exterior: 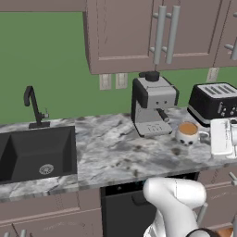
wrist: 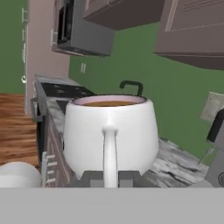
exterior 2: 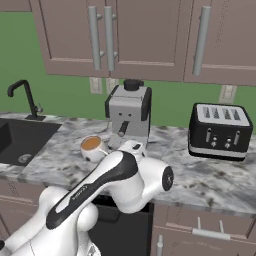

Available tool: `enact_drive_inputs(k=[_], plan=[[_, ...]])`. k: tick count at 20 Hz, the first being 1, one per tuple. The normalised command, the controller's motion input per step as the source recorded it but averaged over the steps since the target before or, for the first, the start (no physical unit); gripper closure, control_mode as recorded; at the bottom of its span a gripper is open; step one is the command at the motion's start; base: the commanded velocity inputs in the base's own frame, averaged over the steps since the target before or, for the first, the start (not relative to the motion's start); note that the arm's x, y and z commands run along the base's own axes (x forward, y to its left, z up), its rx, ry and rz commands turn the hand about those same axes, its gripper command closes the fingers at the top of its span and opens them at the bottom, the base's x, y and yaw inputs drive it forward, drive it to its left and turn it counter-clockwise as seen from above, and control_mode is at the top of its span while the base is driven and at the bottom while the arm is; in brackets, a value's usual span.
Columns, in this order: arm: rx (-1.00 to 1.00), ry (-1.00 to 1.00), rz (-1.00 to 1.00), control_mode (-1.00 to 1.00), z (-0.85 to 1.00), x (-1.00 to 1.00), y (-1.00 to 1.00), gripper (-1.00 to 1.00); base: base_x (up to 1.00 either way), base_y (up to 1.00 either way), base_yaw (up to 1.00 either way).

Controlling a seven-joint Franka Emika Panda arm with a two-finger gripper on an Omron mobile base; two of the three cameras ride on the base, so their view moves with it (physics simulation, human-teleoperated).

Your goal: Pick up the brewed coffee from the coffee machine and place it next to the breakfast plate on the dining counter.

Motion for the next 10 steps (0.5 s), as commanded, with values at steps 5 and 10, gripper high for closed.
enact_drive_inputs(k=[5, 10], plan=[[0.00, 0.06, 0.00, -1.00, 0.07, 0.06, 0.00, 1.00, 0.00, 0.00, 0.00], [0.00, 0.01, 0.00, 1.00, 0.00, 0.00, 0.00, 1.00, -0.24, 0.13, 0.05]])
